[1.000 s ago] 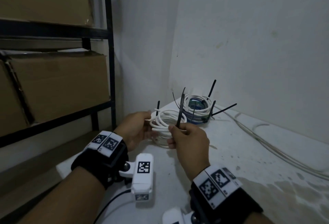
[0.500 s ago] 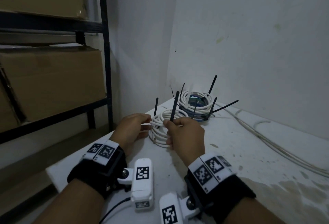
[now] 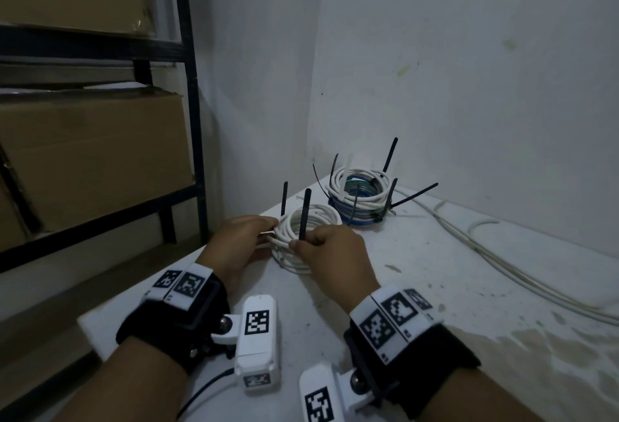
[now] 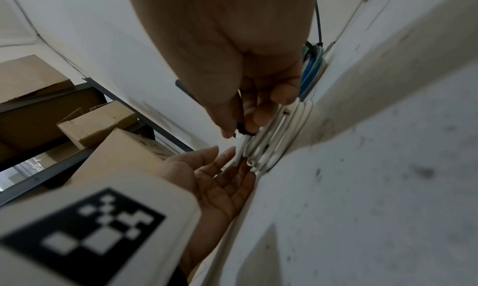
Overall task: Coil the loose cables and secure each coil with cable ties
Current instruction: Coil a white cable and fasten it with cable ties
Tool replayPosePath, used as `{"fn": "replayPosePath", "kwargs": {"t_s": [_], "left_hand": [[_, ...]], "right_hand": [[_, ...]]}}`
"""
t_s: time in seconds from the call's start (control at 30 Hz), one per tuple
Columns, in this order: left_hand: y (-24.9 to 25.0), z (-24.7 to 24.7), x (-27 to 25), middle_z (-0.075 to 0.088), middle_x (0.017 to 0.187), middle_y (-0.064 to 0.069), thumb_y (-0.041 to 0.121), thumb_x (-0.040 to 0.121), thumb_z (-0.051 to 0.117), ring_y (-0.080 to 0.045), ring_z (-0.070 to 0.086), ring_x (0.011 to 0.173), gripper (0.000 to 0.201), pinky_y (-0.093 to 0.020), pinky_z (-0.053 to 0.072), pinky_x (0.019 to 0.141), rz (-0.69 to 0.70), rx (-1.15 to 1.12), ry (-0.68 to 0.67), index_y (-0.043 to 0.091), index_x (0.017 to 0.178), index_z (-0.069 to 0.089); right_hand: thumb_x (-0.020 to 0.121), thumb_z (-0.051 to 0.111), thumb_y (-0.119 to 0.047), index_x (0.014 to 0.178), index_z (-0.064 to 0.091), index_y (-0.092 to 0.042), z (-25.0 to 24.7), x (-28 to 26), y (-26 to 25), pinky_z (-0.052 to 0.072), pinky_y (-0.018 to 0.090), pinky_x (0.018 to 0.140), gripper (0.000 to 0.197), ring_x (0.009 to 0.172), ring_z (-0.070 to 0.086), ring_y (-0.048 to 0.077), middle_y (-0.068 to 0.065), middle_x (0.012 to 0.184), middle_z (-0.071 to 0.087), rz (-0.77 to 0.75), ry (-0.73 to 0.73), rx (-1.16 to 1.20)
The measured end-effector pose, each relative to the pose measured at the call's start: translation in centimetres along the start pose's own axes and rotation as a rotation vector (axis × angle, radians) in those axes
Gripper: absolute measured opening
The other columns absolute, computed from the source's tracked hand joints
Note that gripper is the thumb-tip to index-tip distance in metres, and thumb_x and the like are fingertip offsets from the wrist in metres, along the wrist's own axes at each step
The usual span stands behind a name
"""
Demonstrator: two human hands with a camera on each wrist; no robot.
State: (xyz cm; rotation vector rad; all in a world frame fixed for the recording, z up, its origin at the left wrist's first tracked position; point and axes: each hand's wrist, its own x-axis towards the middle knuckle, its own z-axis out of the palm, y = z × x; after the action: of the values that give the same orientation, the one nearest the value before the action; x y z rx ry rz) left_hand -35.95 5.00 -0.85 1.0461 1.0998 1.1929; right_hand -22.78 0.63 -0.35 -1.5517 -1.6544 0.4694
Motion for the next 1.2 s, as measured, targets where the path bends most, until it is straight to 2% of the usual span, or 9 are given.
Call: {"fn": "replayPosePath", "kwargs": {"t_s": [0.07,0.2,0.37,0.53,0.7,0.83,1.0,1.1,1.2], "left_hand": [[0.0,0.0,0.0,0.068,0.077,-0.007,0.007,0.091,0.053,-0.017,0.061,0.069,0.015,-0.027,0.050,0.067,0.002,-0.026,-0.008,0.006,0.086,0.067],[0.3,-0.7,0.1,0.063,0.078,-0.003,0.010,0.089,0.055,-0.009,0.063,0.066,0.007,-0.020,0.051,0.060,0.066,-0.123,0.035,0.011,0.088,0.062],[3.1,-1.5,-0.6,0.061,0.079,0.002,0.012,0.097,0.050,-0.007,0.057,0.070,0.017,-0.019,0.047,0.063,0.287,-0.108,0.213,0.021,0.086,0.060],[7.2,1.4,-2.5,0.061,0.059,0.017,0.019,0.095,0.048,-0.001,0.050,0.063,0.026,-0.009,0.045,0.053,0.377,-0.069,0.209,0.025,0.078,0.066],[6.3,13.8,-9.2,0.063,0.057,0.010,0.008,0.094,0.050,-0.004,0.057,0.057,0.024,-0.016,0.048,0.058,0.477,0.068,-0.041,0.020,0.077,0.063],[3.0,23.5,-13.5,0.061,0.074,-0.005,0.006,0.091,0.055,-0.017,0.055,0.071,0.017,-0.030,0.044,0.068,0.355,0.122,-0.306,0.013,0.080,0.064],[-1.0,32.6,-15.8,0.064,0.084,-0.004,0.012,0.090,0.060,-0.016,0.057,0.079,0.009,-0.025,0.045,0.068,0.245,0.379,-0.546,0.012,0.084,0.068],[-2.5,37.0,-16.0,0.066,0.096,-0.003,0.016,0.089,0.064,-0.010,0.057,0.082,0.014,-0.021,0.045,0.072,0.271,0.630,-0.664,0.009,0.099,0.070],[-3.8,40.5,-15.7,0.062,0.123,-0.004,0.021,0.089,0.065,-0.015,0.058,0.108,0.033,-0.021,0.044,0.090,0.309,0.885,-0.778,0.012,0.120,0.064]], "right_hand": [[0.084,0.068,-0.018,0.086,0.075,-0.012,-0.6,-0.5,-0.1,0.048,0.026,0.067,0.010,0.055,0.052,0.010,-0.001,0.064,0.064,0.013,-0.044,0.075],[0.084,0.069,-0.027,0.113,0.067,-0.016,-3.5,-2.8,0.8,0.043,0.011,0.065,0.031,0.058,0.053,0.000,-0.015,0.065,0.056,0.013,-0.086,0.087],[0.085,0.065,-0.039,0.096,0.067,-0.028,-10.5,-7.4,3.3,0.046,0.012,0.060,0.015,0.053,0.057,0.001,-0.004,0.081,0.070,0.107,-0.178,-0.057],[0.089,0.062,-0.032,0.084,0.071,-0.018,-19.2,-12.1,5.9,0.040,0.012,0.046,0.018,0.056,0.062,0.009,-0.003,0.074,0.071,0.262,-0.067,-0.002],[0.091,0.059,-0.031,0.083,0.071,-0.021,-27.4,-17.1,9.6,0.044,0.022,0.050,0.018,0.056,0.062,0.009,-0.005,0.074,0.071,0.411,0.152,0.081],[0.092,0.058,-0.026,0.086,0.071,-0.015,-32.8,-21.7,12.8,0.044,0.027,0.051,0.018,0.059,0.060,0.015,0.004,0.078,0.071,0.541,0.362,0.214],[0.093,0.057,-0.016,0.089,0.066,-0.004,-36.8,-25.4,16.8,0.044,0.031,0.053,0.015,0.062,0.056,0.022,0.012,0.078,0.068,0.685,0.611,0.437],[0.093,0.053,-0.007,0.083,0.060,-0.001,-36.7,-25.9,19.0,0.036,0.028,0.049,0.013,0.056,0.047,0.022,0.014,0.071,0.058,0.714,0.742,0.618],[0.093,0.054,-0.010,0.078,0.061,-0.003,-36.1,-26.1,21.0,0.037,0.031,0.050,0.018,0.057,0.046,0.023,0.018,0.072,0.055,0.711,0.779,0.562]]}}
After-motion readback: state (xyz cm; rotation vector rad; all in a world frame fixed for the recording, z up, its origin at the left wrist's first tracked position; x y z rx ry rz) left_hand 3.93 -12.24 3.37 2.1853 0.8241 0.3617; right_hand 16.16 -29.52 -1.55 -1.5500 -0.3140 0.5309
